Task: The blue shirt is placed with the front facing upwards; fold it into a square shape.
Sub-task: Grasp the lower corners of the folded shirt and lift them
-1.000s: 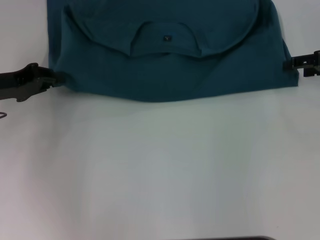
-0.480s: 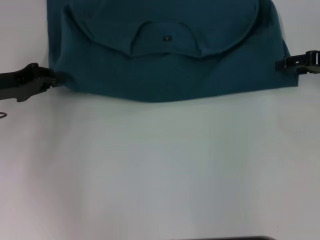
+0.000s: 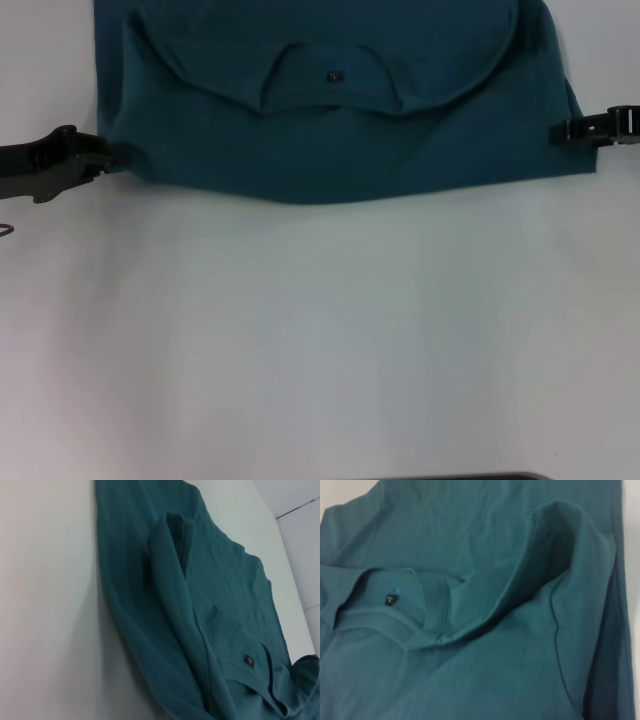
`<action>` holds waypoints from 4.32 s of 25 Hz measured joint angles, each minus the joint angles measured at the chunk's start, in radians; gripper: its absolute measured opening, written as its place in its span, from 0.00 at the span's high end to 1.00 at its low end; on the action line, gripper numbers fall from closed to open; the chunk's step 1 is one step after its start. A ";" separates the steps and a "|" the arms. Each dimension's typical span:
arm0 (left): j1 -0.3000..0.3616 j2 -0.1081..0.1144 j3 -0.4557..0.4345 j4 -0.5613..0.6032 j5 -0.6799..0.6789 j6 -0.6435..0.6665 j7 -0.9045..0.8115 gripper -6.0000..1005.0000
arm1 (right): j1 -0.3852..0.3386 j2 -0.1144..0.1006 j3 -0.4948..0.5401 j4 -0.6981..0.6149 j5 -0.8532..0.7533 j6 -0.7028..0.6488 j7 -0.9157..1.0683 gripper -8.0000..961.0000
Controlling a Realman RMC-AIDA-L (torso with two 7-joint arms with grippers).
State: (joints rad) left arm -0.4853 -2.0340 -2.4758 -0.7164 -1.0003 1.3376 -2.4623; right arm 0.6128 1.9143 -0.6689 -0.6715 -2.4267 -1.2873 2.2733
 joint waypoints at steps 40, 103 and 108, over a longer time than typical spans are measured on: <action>0.001 -0.008 0.008 0.000 0.002 0.001 0.002 0.89 | 0.007 0.012 -0.039 0.049 0.055 0.015 -0.002 0.13; -0.005 -0.014 0.000 0.000 -0.004 0.005 0.013 0.88 | 0.004 -0.020 -0.018 0.096 0.094 -0.023 -0.012 0.63; -0.005 -0.015 0.000 0.000 -0.004 0.008 0.013 0.88 | -0.003 -0.022 -0.017 0.076 0.095 -0.027 -0.008 0.85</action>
State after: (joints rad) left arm -0.4899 -2.0494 -2.4758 -0.7167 -1.0044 1.3459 -2.4493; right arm 0.6102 1.8925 -0.6863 -0.5952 -2.3317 -1.3143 2.2655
